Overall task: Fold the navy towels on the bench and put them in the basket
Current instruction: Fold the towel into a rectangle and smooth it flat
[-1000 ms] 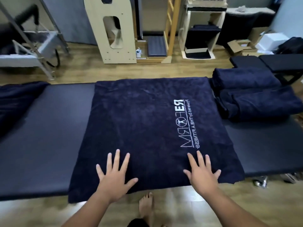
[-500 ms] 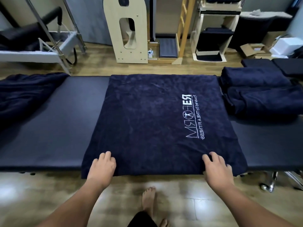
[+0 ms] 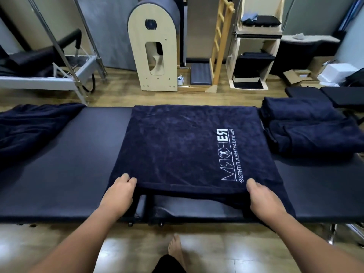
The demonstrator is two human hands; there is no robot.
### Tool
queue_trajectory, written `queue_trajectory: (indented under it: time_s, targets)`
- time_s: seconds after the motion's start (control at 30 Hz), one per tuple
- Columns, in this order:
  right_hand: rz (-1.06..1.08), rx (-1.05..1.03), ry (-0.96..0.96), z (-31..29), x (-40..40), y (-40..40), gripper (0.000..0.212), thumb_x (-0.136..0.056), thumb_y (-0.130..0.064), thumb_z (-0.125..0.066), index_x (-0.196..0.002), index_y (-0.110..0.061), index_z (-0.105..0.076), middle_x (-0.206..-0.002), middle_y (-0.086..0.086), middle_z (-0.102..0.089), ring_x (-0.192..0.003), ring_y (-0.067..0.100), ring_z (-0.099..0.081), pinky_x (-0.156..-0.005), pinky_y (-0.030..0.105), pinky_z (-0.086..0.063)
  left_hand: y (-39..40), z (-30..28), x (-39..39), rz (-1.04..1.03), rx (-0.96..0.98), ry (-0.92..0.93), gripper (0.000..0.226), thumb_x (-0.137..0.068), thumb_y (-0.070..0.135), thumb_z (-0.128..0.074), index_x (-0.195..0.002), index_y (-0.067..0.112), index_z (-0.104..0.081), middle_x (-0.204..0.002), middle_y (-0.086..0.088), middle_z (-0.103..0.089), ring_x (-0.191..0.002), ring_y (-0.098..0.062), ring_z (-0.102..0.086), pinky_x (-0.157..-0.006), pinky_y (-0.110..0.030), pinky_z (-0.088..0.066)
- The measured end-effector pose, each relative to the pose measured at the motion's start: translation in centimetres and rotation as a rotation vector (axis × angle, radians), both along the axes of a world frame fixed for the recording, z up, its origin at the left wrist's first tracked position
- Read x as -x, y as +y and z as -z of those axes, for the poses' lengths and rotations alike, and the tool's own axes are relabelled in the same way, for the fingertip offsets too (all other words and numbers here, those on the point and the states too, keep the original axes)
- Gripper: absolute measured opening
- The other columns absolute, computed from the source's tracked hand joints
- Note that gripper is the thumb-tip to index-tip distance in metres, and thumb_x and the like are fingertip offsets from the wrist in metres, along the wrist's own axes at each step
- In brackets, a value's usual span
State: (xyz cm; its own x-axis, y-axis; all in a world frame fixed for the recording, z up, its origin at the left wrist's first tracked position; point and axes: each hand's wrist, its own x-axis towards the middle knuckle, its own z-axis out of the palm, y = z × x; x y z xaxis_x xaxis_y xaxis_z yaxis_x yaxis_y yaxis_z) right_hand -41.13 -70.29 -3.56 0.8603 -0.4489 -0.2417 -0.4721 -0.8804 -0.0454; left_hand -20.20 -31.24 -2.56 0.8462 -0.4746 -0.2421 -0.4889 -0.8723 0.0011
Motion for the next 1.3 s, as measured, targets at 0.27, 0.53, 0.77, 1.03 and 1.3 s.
queue_trajectory:
  time_s: [0.27,0.53,0.77,1.03,1.3]
  targets:
    - [-0.126,0.148,-0.223,-2.2,-9.1,-6.2,0.032,-0.064,0.011,-0.064,-0.073,-0.018,-0.051,-0.079,0.001,-0.053,-0.073,0.029,-0.055,-0.051,0.034,-0.036,-5.0,-3.6,-11.5,0.041,-0.011,-0.099,0.032,-0.091,0.004,-0.046,-0.119,0.018,-0.048,-0.106,-0.006,-0.052,-0.098,-0.034,-0.062,-0.071,-0.041,-0.046]
    - [-0.098,0.262,-0.009,-4.4,-22.9,-12.1,0.02,-0.086,-0.002,-0.06,-0.096,-0.013,-0.074,-0.113,0.002,-0.056,-0.101,0.026,-0.055,-0.076,0.036,-0.053,-11.5,-5.0,-26.7,0.091,-0.033,-0.137,0.024,-0.087,0.007,-0.053,-0.109,0.017,-0.056,-0.105,-0.005,-0.056,-0.101,-0.031,-0.062,-0.072,-0.036,-0.038]
    - [0.002,0.348,0.044,-6.1,-34.2,-15.6,0.022,-0.09,-0.009,-0.057,-0.109,-0.015,-0.067,-0.117,0.007,-0.049,-0.108,0.032,-0.052,-0.085,0.042,-0.049,-17.7,-5.5,-36.2,-0.004,-0.01,-0.199,0.027,-0.086,0.004,-0.053,-0.11,0.015,-0.058,-0.109,-0.013,-0.066,-0.099,-0.038,-0.063,-0.072,-0.038,-0.04]
    - [-0.155,0.153,0.304,-1.5,-33.2,-9.5,0.048,-0.083,-0.023,-0.063,-0.13,-0.019,-0.052,-0.128,0.007,-0.043,-0.121,0.032,-0.048,-0.09,0.048,-0.051,-19.9,0.4,-28.8,0.453,-0.014,-0.003,0.036,-0.087,0.042,-0.06,-0.117,0.021,-0.057,-0.122,-0.003,-0.05,-0.116,-0.028,-0.049,-0.085,-0.04,-0.046]
    - [-0.132,0.069,0.325,2.3,-26.0,-8.3,0.093,-0.087,-0.006,-0.056,-0.163,-0.02,-0.003,-0.124,0.004,-0.048,-0.117,0.025,-0.047,-0.094,0.035,-0.05,-17.6,3.2,-21.9,0.384,-0.062,0.145,0.025,-0.084,0.014,-0.061,-0.102,0.019,-0.044,-0.11,0.0,-0.051,-0.095,-0.02,-0.046,-0.078,-0.035,-0.05]
